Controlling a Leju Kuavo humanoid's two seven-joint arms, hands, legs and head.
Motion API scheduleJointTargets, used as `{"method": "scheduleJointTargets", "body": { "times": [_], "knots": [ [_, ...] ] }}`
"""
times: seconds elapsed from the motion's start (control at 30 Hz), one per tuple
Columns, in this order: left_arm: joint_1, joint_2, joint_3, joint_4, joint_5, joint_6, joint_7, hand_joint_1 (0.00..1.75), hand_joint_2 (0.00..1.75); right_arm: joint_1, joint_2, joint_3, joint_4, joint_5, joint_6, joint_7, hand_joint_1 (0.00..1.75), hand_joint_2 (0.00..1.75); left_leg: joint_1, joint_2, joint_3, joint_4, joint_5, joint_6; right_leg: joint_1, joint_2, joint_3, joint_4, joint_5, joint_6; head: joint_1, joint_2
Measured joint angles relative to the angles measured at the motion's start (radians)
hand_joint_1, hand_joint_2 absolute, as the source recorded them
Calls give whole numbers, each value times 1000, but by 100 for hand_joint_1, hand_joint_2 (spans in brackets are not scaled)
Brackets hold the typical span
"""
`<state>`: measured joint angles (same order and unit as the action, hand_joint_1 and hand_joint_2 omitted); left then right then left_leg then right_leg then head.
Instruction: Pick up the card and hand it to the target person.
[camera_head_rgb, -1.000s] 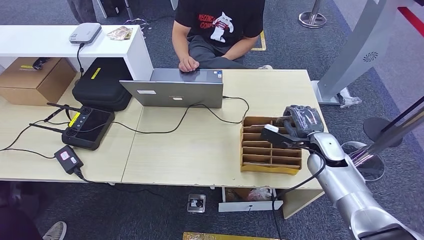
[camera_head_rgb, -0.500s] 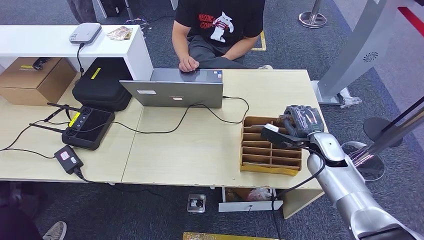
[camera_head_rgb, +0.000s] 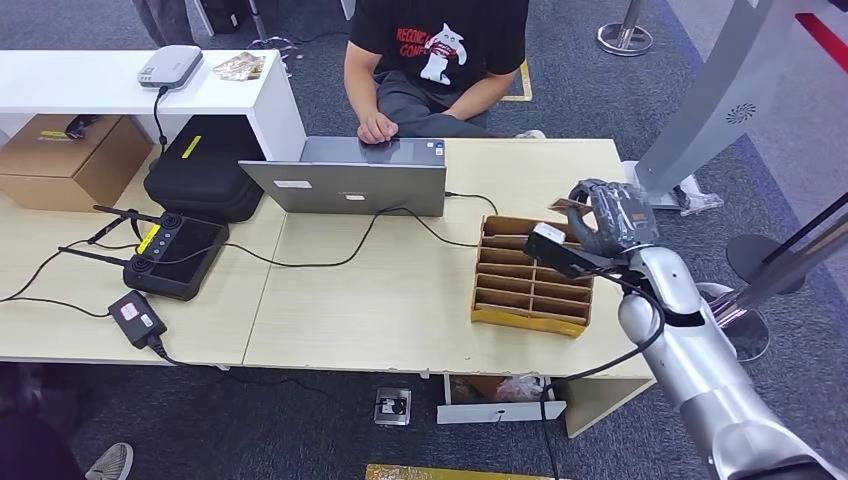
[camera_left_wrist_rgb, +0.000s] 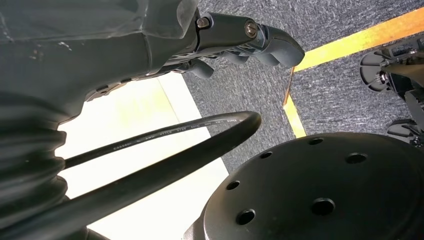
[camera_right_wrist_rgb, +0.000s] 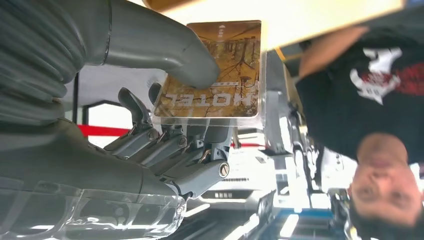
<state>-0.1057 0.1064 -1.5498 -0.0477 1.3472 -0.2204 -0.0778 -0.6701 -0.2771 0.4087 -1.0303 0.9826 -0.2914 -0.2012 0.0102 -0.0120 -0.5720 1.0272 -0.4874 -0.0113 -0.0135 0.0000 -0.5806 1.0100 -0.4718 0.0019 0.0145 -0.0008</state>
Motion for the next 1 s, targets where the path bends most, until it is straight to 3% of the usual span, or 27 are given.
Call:
{"method": "scheduleJointTargets", "body": {
  "times": [0.27, 0.53, 1.0],
  "knots": [
    [0, 0, 0, 0, -7, 2, 0, 0, 175, 24, -15, -22, -114, -22, 3, 0, 156, 175, 0, 0, 0, 0, 0, 0, 0, 0, 0, 0, 0, 0, 0, 0],
    [-1, 0, 0, 0, -11, 2, 0, 0, 175, 30, -8, -29, -128, -44, 7, -14, 167, 175, 0, 0, 0, 0, 0, 0, 0, 0, 0, 0, 0, 0, 0, 0],
    [-3, -1, 0, 0, -12, 3, 2, 0, 175, -158, 125, -33, 125, -106, 12, -63, 162, 175, 0, 0, 0, 0, 1, -1, 0, 1, 0, 1, 1, -1, 0, 0]
  ]
}}
